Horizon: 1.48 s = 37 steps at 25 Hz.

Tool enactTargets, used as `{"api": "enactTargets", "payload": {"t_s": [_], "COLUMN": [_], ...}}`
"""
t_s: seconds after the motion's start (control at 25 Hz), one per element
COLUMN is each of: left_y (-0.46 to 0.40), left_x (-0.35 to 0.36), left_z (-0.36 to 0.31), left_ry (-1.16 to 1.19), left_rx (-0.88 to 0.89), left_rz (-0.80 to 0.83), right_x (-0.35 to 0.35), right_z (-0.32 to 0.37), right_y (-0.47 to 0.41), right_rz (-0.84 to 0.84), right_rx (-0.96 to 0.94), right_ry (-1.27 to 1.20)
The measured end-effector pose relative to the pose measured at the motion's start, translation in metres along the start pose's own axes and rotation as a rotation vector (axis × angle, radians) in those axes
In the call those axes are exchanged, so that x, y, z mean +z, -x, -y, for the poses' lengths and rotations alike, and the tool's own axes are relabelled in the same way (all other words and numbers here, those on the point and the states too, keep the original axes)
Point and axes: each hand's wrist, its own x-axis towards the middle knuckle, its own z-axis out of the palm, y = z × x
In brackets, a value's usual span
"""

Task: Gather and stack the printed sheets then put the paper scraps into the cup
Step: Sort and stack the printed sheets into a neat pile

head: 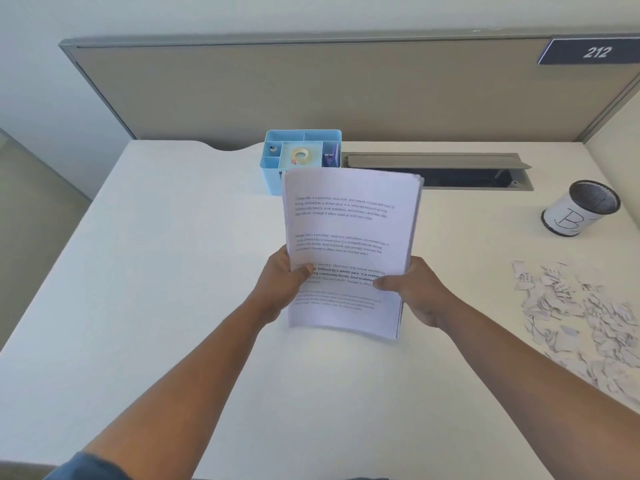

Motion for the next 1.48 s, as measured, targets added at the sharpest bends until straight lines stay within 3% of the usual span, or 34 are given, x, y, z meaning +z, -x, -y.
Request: {"api": "enactTargets", "payload": {"t_s": [0.2, 0.48, 0.8, 1.08, 1.36, 1.48], "left_y": [-0.02, -0.051, -0.073, -0.077, -0.069, -0.066], "left_x": [-0.036, -0.063, -0.067, -0.081, -0.07, -0.068], "left_z": [0.007, 0.016, 0.027, 0.032, 0.024, 0.025], "left_ry": [-0.072, -0.16, -0.293, -0.318, -0.521, -0.724], "left_rx": [-0.153, -0.282, -0.258, -0.264, -0.21, -0.229], "left_rz": [-0.065, -0.171, -0.298, -0.295, -0.351, -0.363], "right_x": [0.027, 0.055, 0.069, 0.066, 0.071, 0.067], "right_z": [0.003, -0.009, -0.014, -0.024, -0.018, -0.018], "right_y": [-0.025, -0.075, -0.112, -0.119, -0.111, -0.103], "right_rz": [0.075, -0.037, -0.109, -0.186, -0.212, -0.213], "right_rx": [0.107, 0.216, 0.211, 0.188, 0.136, 0.105], "right_ry": [-0.066, -0.034, 0.179, 0.252, 0.501, 0.641]}}
